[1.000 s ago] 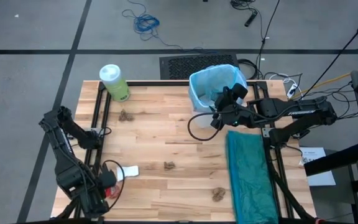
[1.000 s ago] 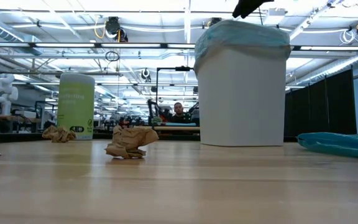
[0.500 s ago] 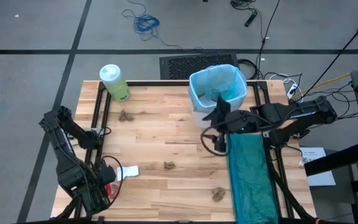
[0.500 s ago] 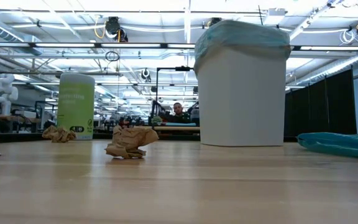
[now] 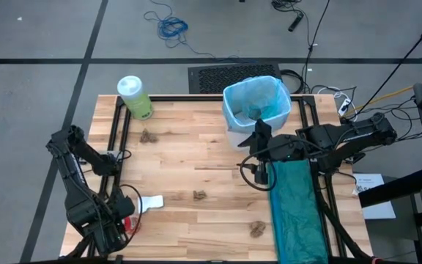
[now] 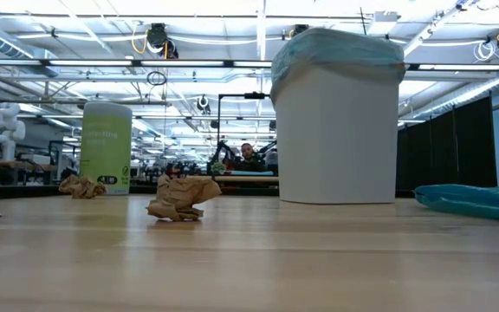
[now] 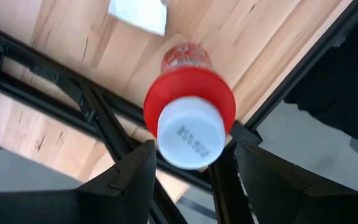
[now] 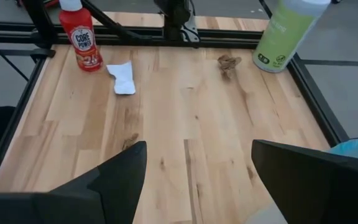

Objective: Place trash/remove bag and relplace
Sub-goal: Put the red bottle into the trash bin

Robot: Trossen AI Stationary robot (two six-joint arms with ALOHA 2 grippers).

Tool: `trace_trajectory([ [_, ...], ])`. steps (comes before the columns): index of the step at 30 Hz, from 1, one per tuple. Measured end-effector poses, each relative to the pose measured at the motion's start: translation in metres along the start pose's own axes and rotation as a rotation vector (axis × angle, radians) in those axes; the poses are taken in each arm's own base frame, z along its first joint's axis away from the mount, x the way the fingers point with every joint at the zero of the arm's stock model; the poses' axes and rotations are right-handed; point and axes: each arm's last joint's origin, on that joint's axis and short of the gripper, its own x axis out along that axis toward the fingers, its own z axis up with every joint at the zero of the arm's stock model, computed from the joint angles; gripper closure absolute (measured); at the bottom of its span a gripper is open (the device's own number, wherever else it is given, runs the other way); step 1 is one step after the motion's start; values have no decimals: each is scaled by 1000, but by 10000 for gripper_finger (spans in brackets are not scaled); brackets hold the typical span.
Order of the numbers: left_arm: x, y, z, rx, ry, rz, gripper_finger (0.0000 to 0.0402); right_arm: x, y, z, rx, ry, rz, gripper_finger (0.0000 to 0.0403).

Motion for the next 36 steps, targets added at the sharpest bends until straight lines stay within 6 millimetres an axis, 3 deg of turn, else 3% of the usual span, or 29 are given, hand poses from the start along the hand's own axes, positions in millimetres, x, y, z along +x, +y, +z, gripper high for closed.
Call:
trace_trajectory([
  [9, 4, -3, 1, -1, -20, 18, 184, -1, 4, 1, 8, -13, 19, 119],
  [17, 15, -12, -1, 32, -22, 60, 184, -4, 14, 10, 24, -88, 217, 119],
  [36, 21, -16, -2, 47, -22, 81, 185, -4, 15, 9, 16, -83, 219, 119],
])
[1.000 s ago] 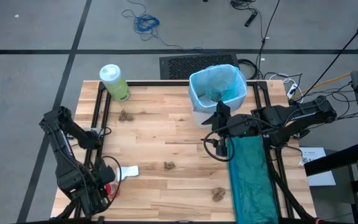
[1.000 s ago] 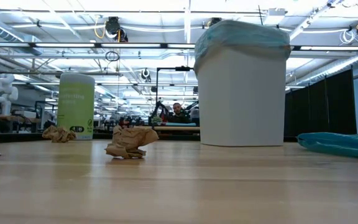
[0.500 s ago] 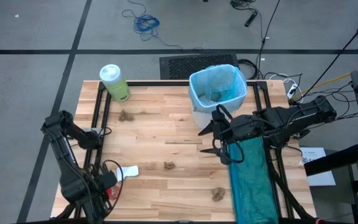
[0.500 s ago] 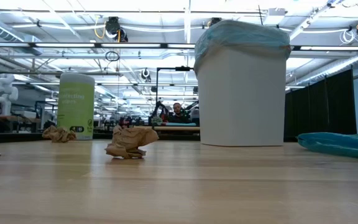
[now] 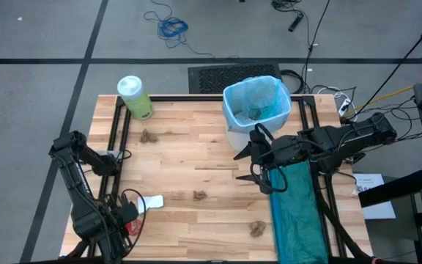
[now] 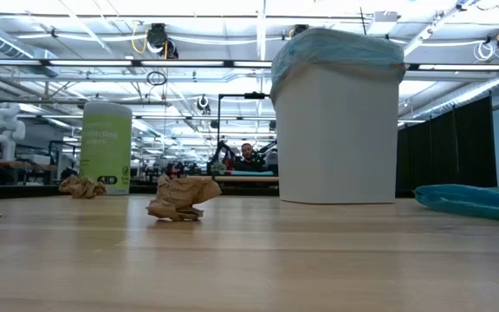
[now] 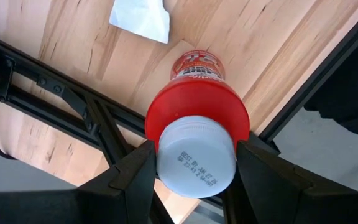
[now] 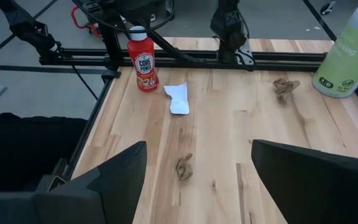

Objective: Place trash/remove bag and relplace
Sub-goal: Put the red bottle into the trash bin

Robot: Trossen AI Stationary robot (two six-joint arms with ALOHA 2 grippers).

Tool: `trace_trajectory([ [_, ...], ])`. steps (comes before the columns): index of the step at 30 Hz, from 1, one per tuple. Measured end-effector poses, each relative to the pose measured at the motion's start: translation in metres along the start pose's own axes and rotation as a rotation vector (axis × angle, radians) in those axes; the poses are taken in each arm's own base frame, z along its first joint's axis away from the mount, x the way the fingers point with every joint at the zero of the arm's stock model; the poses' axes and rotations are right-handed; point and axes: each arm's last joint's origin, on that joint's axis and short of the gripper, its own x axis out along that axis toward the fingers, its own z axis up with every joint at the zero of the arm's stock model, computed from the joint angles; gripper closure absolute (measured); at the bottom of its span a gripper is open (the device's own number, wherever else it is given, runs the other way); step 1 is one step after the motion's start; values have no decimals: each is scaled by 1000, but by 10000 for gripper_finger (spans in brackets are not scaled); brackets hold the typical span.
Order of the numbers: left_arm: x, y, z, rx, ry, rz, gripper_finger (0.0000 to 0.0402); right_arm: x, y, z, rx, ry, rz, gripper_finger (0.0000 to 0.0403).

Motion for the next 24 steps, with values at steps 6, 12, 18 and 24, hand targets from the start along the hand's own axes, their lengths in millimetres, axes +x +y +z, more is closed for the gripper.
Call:
trace_trajectory([
  [6, 3, -2, 0, -2, 0, 15, 185, 0, 0, 0, 0, 0, 0, 119],
  [12, 8, -7, 1, -5, 1, 34, 205, 0, 0, 0, -1, 1, 0, 119],
  [18, 7, -7, 1, -4, 2, 29, 229, 0, 0, -1, 14, 9, -2, 119],
  [24, 7, -7, 3, 5, 16, 30, 229, 0, 0, -2, 17, 20, -3, 119],
])
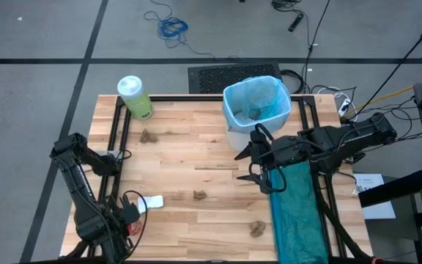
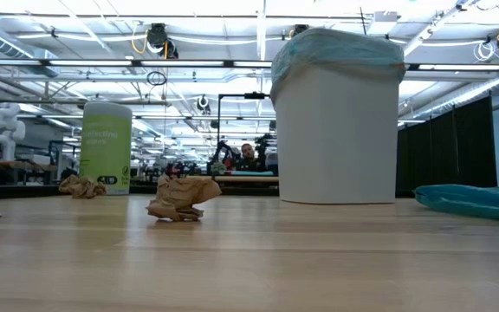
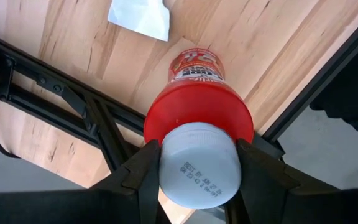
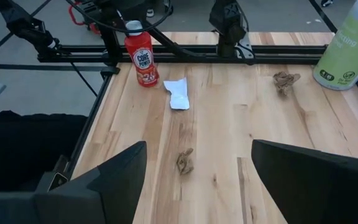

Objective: Place trash/remove bag and relplace
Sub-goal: Put the red bottle into the trash bin

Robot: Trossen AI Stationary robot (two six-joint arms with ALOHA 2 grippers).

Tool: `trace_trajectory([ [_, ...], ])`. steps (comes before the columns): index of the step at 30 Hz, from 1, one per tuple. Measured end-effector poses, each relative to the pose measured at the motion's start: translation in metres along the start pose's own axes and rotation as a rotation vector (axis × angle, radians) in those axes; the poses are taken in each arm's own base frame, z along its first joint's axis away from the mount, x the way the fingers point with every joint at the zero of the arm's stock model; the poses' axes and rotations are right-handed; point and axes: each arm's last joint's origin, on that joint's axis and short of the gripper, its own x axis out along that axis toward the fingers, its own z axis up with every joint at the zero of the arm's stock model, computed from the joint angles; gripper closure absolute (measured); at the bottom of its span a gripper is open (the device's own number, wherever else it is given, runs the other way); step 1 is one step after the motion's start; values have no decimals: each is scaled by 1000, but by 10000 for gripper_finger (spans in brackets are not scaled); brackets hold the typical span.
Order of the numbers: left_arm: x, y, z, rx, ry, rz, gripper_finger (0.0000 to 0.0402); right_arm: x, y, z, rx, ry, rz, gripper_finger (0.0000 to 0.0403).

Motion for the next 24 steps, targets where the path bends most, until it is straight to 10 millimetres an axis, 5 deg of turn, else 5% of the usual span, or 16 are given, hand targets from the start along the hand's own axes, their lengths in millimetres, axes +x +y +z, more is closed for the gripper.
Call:
trace_trajectory([
  [11, -36, -3, 10, 6, -105, -126, 229, 0, 0, 0, 1, -1, 0, 119],
  [24, -87, 8, 42, 103, -587, -156, 229, 0, 0, 0, -6, 3, -4, 119],
])
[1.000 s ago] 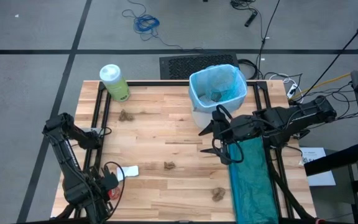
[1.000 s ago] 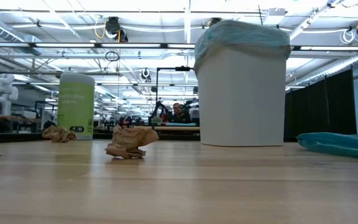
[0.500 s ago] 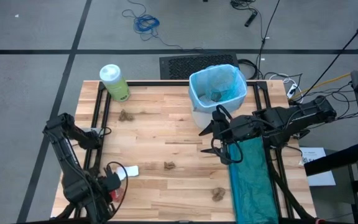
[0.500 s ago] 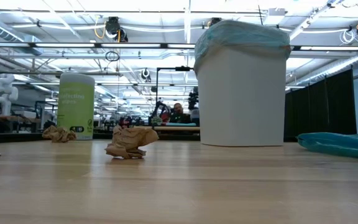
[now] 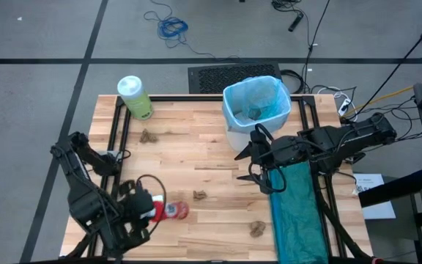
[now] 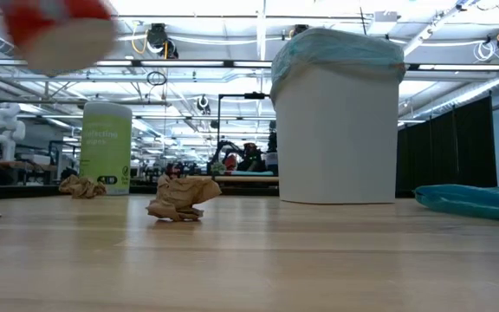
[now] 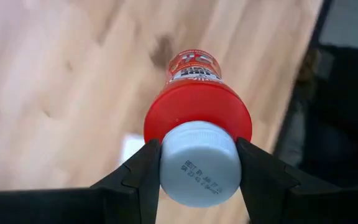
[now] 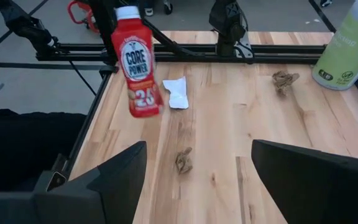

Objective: Place trash/remove bag and relplace
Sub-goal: Put the red bottle into the trash bin

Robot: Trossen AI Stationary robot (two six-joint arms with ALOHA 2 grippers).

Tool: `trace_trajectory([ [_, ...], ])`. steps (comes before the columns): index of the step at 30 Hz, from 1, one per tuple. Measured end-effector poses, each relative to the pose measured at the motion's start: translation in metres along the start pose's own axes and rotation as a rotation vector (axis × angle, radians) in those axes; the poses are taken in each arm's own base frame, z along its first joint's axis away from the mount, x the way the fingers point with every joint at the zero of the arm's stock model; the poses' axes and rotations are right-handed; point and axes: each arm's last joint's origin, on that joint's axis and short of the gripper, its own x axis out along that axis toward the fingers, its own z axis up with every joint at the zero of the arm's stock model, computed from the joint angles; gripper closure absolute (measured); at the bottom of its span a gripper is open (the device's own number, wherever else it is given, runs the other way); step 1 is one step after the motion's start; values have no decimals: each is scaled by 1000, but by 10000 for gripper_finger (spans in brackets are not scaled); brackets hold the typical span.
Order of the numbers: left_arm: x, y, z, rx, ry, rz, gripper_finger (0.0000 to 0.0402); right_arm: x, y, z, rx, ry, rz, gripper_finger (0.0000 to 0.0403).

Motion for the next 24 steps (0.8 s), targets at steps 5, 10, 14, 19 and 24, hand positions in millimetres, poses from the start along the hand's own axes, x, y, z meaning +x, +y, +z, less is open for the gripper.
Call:
trace_trajectory([
  [5, 6, 8, 19, 67, -100, 70, 229, 0, -2, 1, -23, -18, -53, 119],
  [10, 8, 19, 34, 109, -178, 131, 229, 0, -1, 2, -29, -29, -54, 119],
  [14, 5, 34, 49, 136, -262, 197, 229, 0, -2, 3, -30, -34, -64, 119],
  [19, -3, 50, 75, 180, -399, 215, 229, -1, -3, 3, -40, -41, -100, 119],
  [24, -9, 63, 105, 241, -510, 212, 229, -2, -3, 3, -39, -47, -100, 119],
])
